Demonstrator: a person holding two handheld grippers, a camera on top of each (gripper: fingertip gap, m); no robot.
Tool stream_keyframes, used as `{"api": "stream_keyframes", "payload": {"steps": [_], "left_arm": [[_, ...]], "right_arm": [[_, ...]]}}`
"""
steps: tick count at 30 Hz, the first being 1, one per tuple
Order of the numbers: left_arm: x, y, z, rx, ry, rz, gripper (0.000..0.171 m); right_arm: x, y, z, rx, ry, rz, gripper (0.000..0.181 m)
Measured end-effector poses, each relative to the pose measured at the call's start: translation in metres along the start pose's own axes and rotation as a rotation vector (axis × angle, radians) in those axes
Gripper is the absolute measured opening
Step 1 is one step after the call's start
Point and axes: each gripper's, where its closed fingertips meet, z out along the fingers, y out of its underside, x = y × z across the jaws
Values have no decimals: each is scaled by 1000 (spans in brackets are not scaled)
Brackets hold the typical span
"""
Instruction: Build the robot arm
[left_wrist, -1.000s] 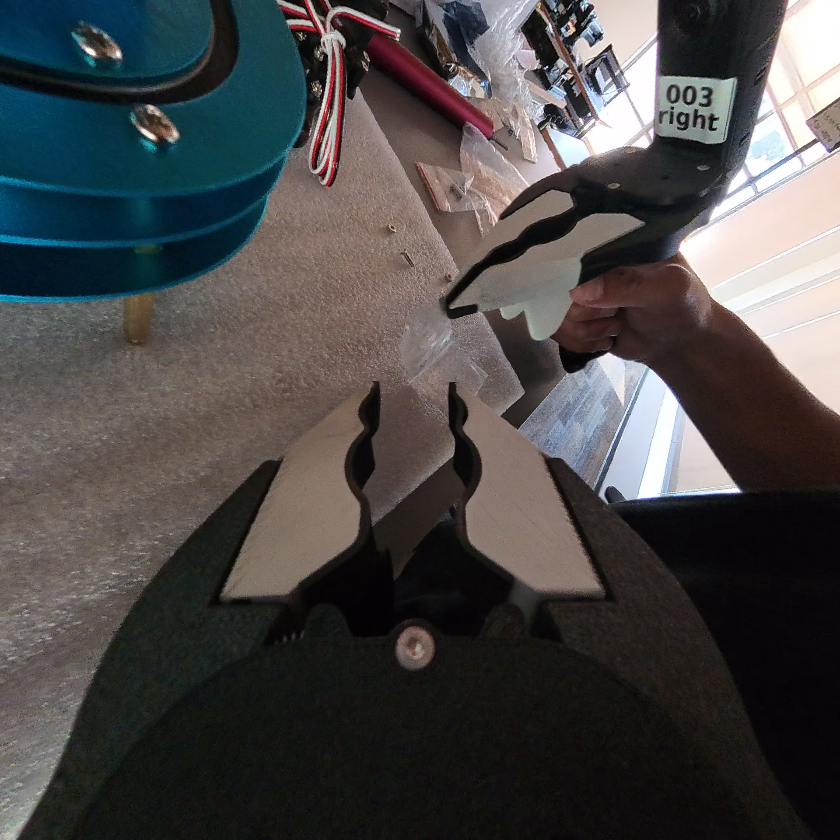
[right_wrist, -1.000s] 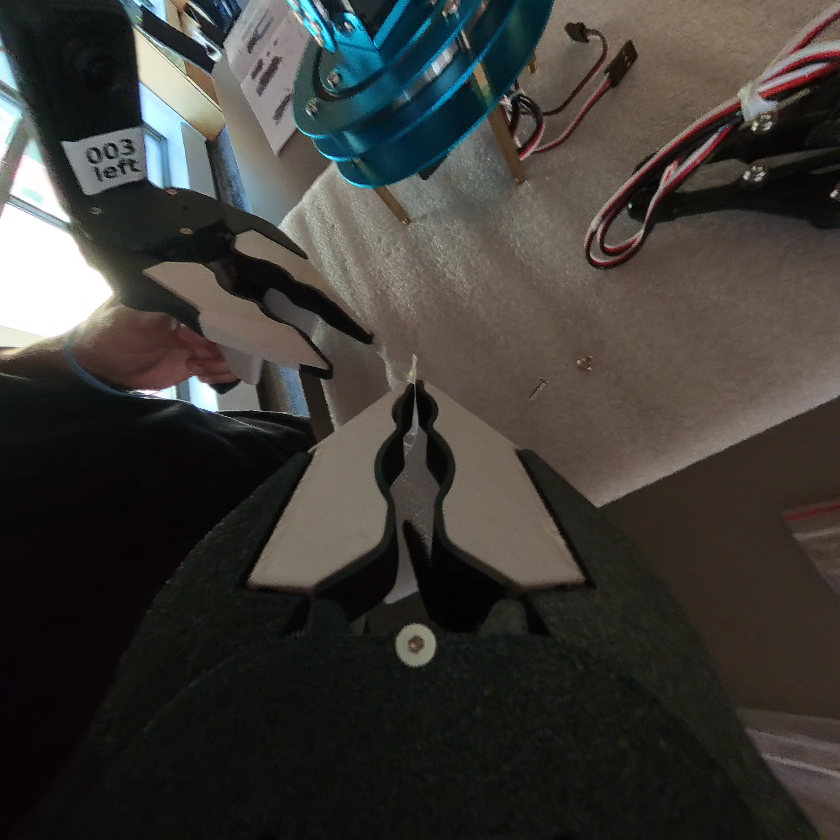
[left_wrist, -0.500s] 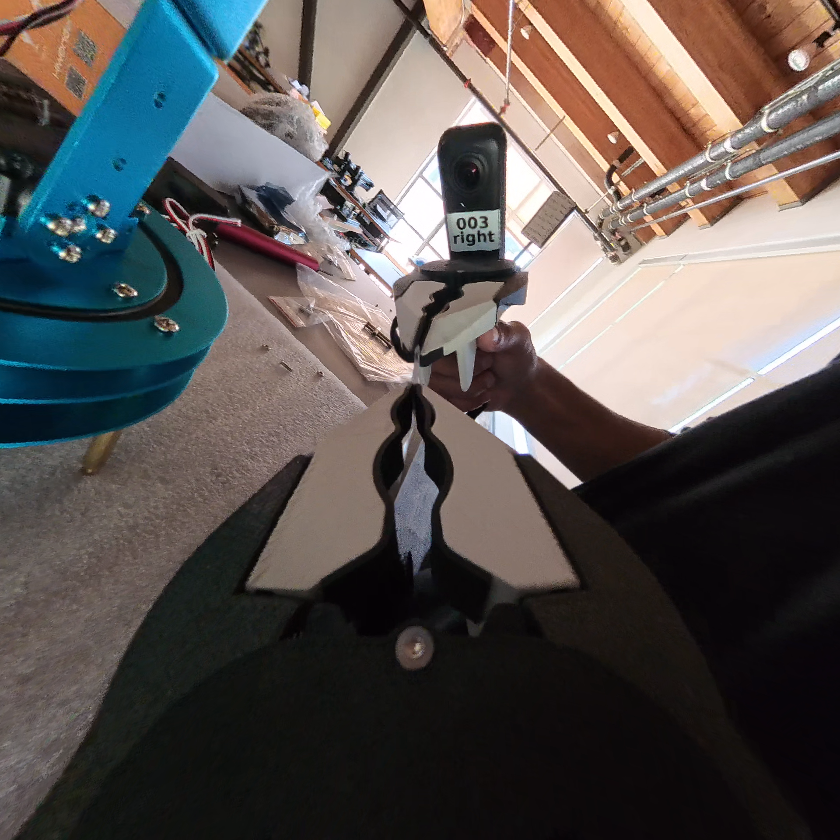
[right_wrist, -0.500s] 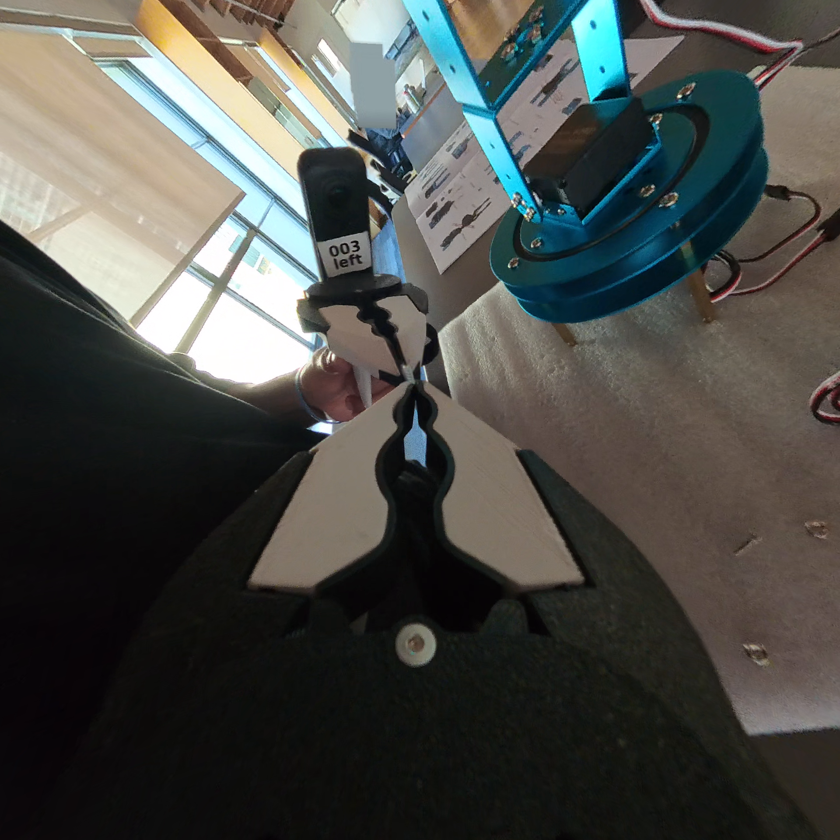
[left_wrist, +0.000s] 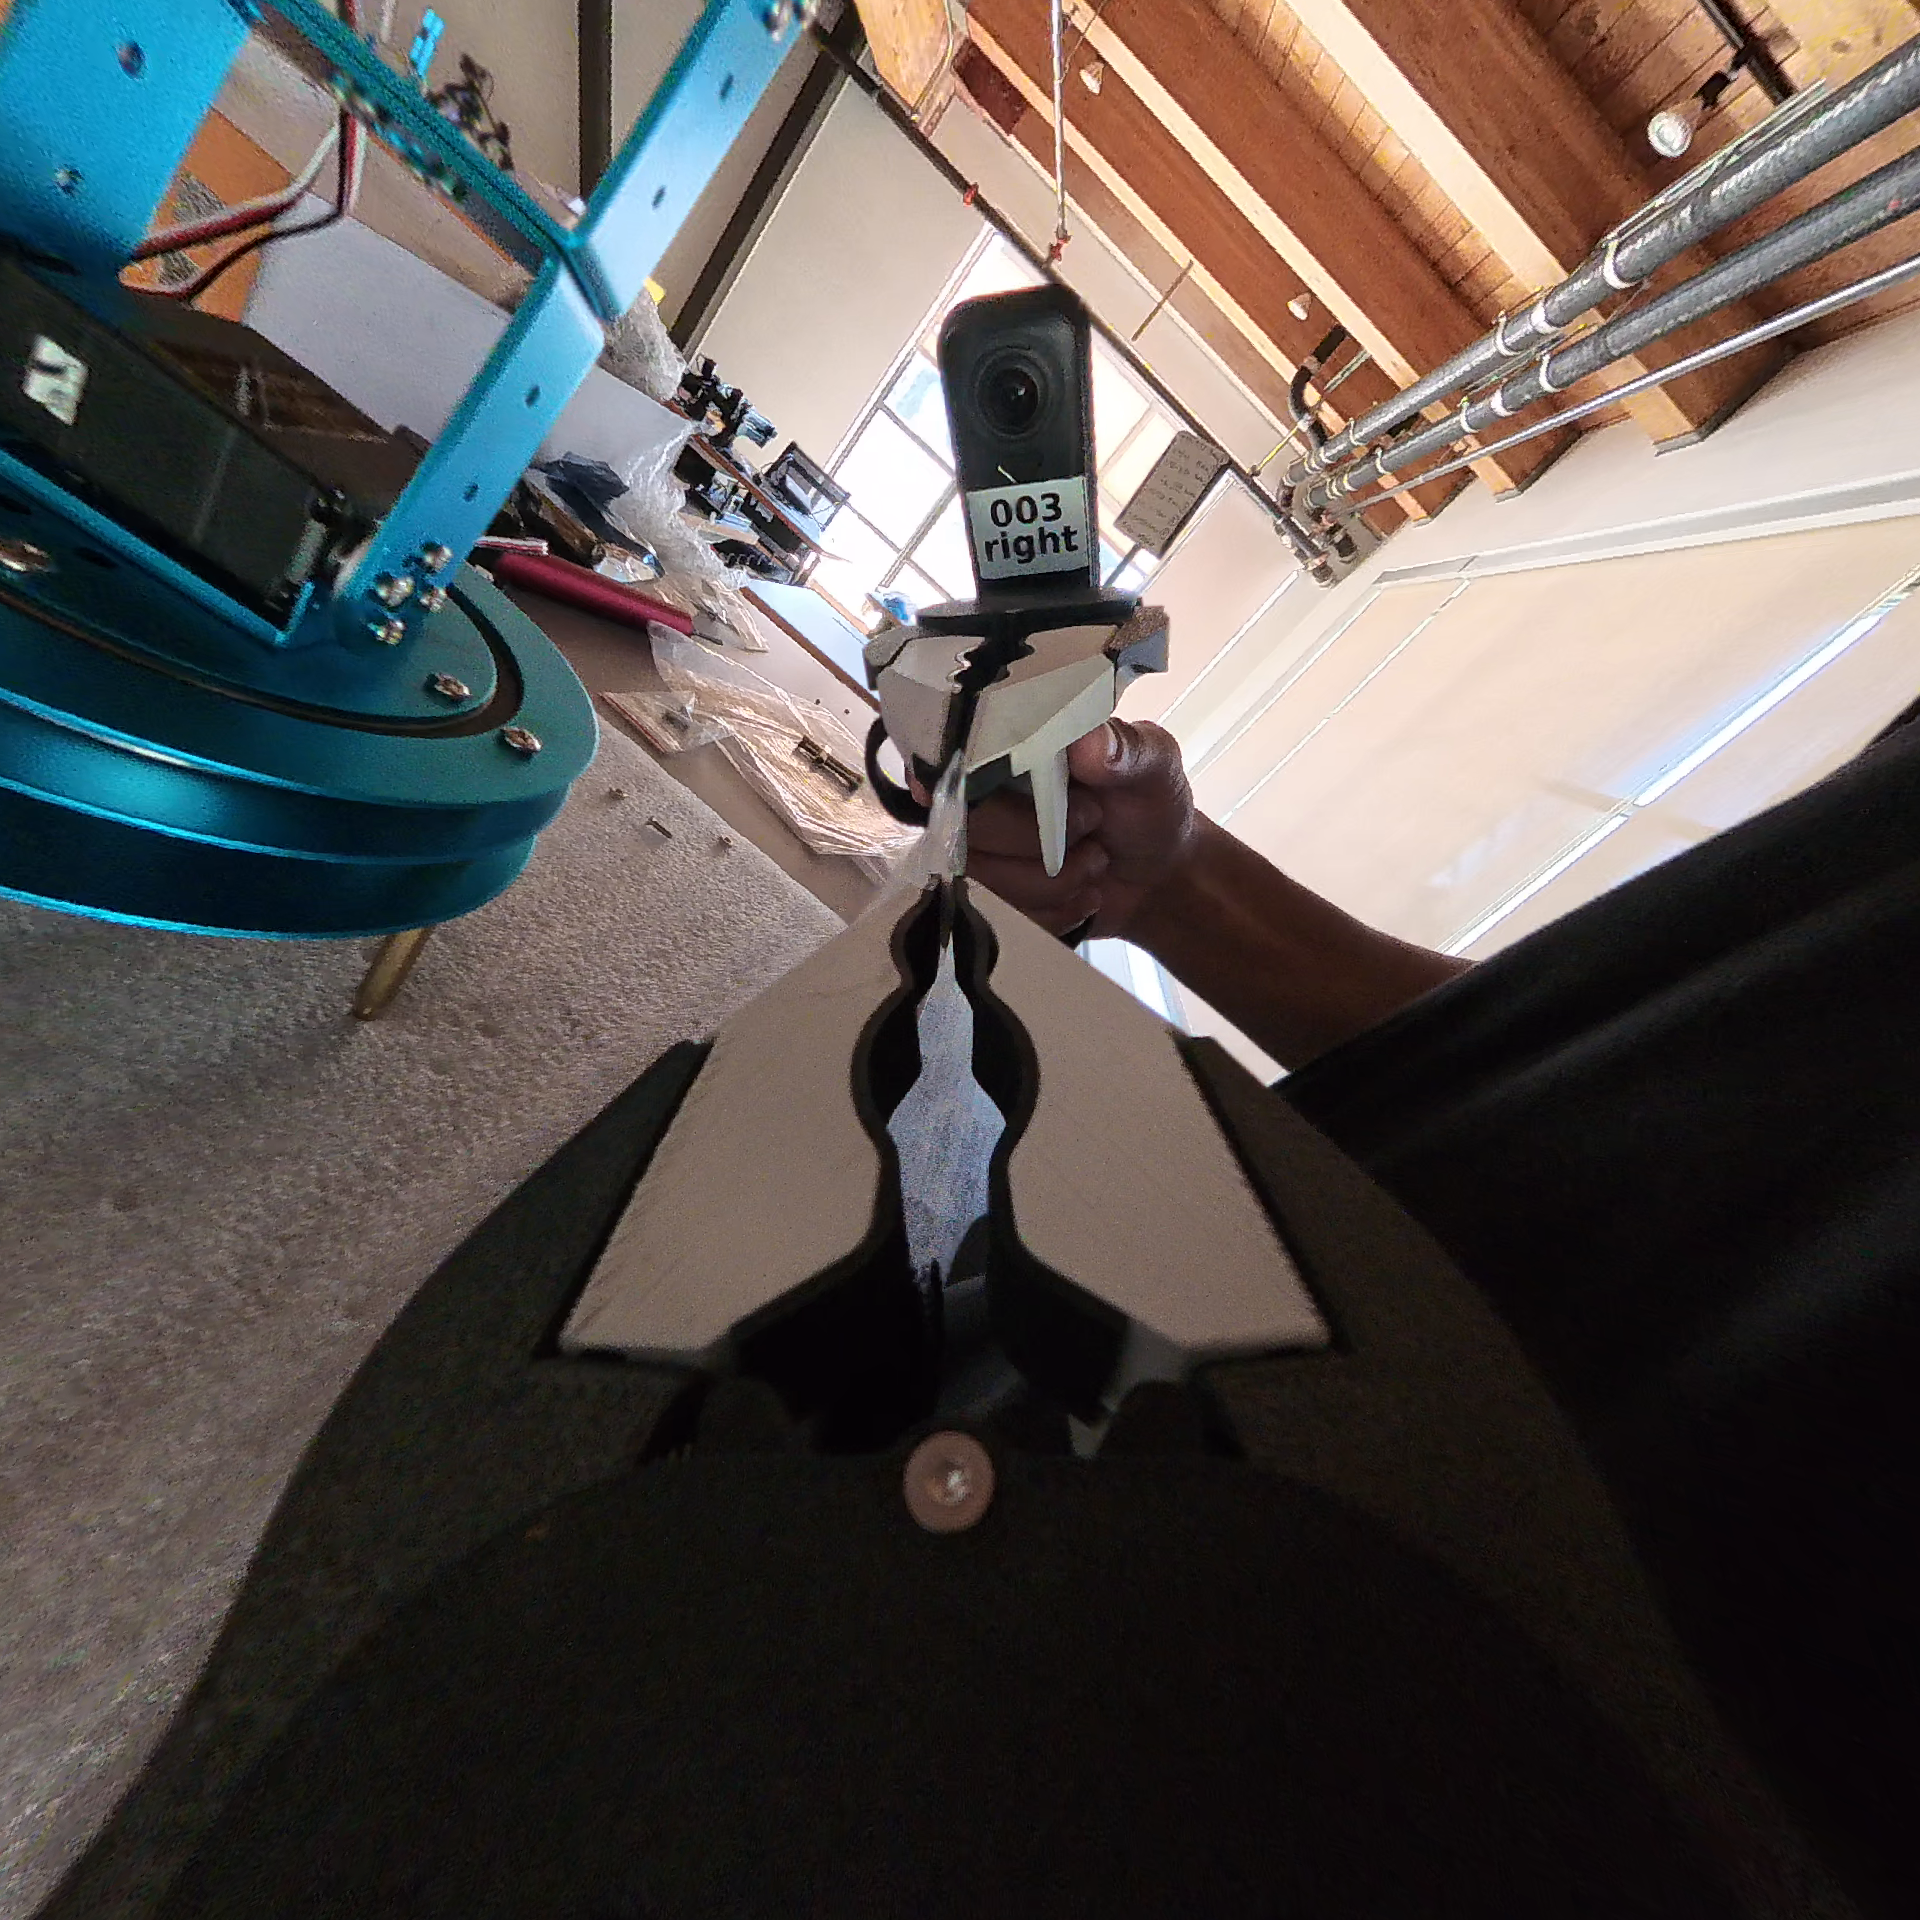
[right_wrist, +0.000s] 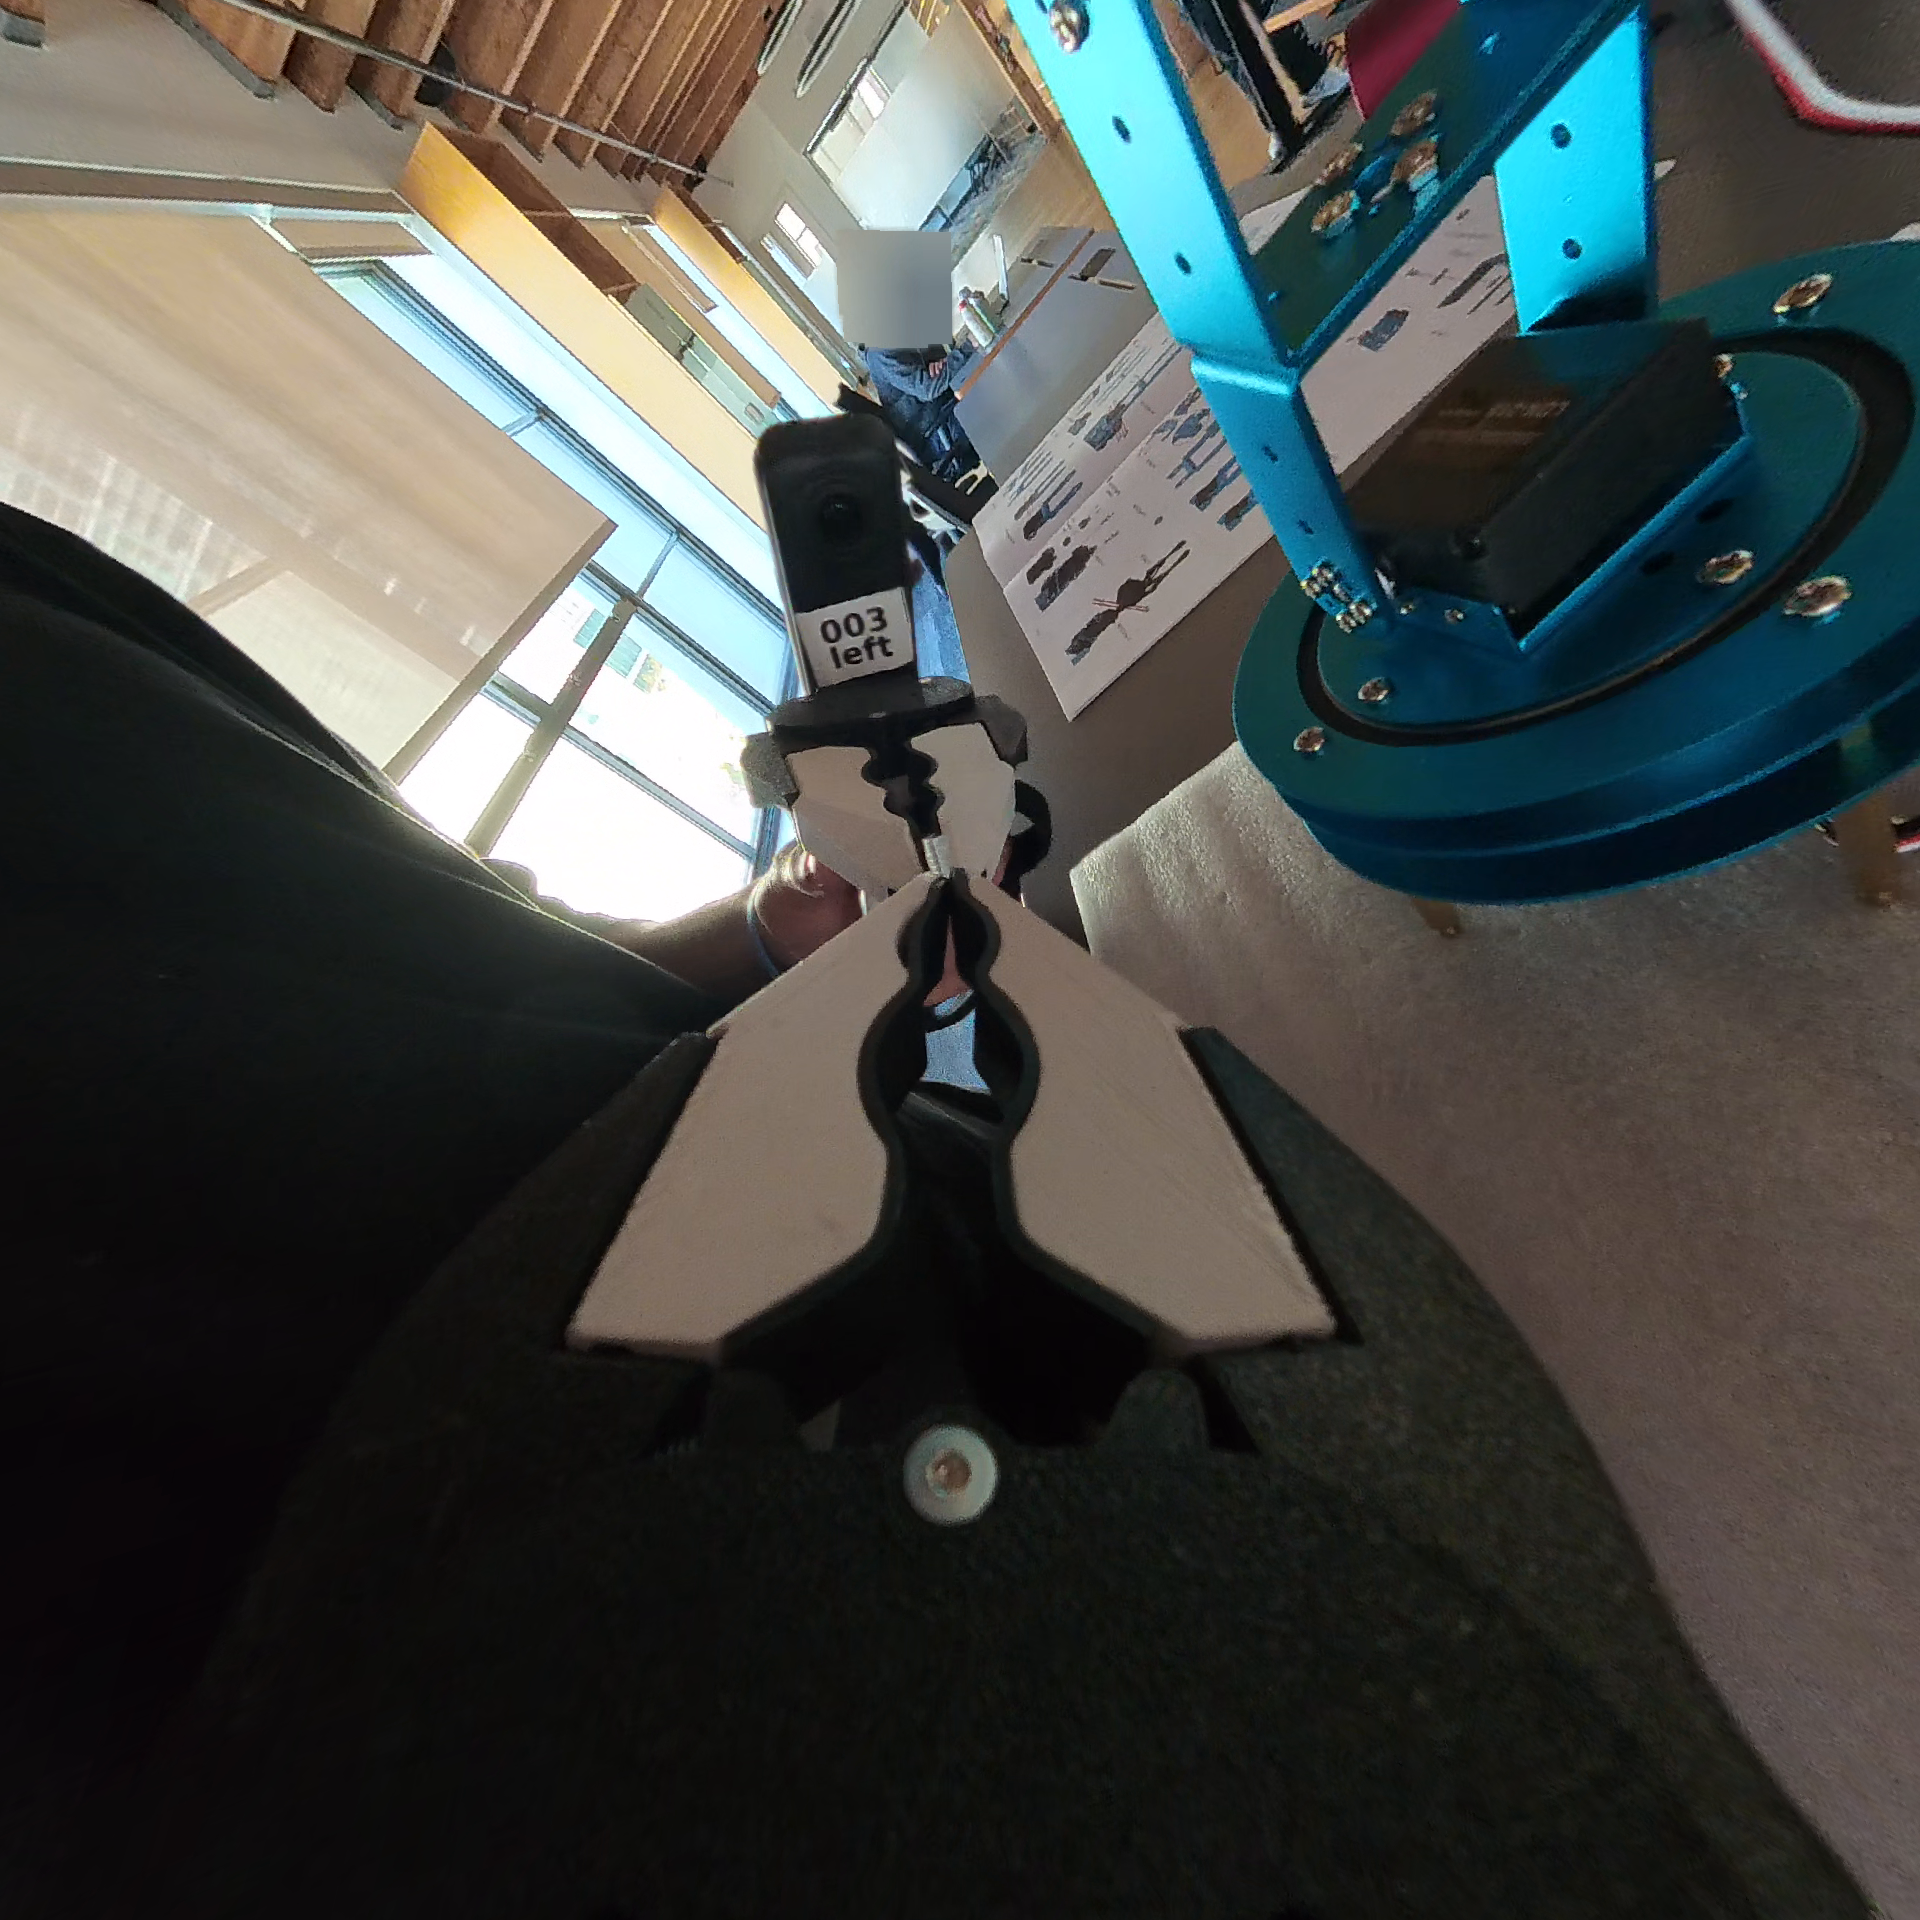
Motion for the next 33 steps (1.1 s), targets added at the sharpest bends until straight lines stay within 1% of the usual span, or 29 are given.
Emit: {"api": "stream_keyframes", "payload": {"steps": [3,8,12,14,16,19,20,22,24,30,33], "left_arm": [[1,-4,-6,-4,2,11,0],[2,-9,-16,-7,28,-19,0],[4,-12,-23,0,69,-47,0],[7,-15,-26,9,108,-73,0],[9,-19,-29,14,139,-85,0],[13,-19,-31,-10,170,-82,0],[13,-19,-32,-15,179,-83,0],[13,-19,-33,-19,181,-82,0],[14,-17,-34,-37,182,-71,0],[13,-12,-37,-81,167,-41,0],[14,-11,-38,-83,177,-47,0]], "right_arm": [[-2,-3,6,14,-4,4,0],[-7,-7,15,24,2,-20,0],[-8,-9,21,20,29,-74,0],[-6,-8,24,-1,56,-99,14],[-10,-8,26,-17,49,-128,16],[-23,-8,33,-43,-21,-134,17],[-25,-7,36,-55,-27,-141,15],[-24,-6,40,-79,-11,-149,7],[-23,-8,41,-69,5,-158,2],[-21,-2,44,-79,29,-140,1],[-22,-2,44,-76,30,-138,1]]}}
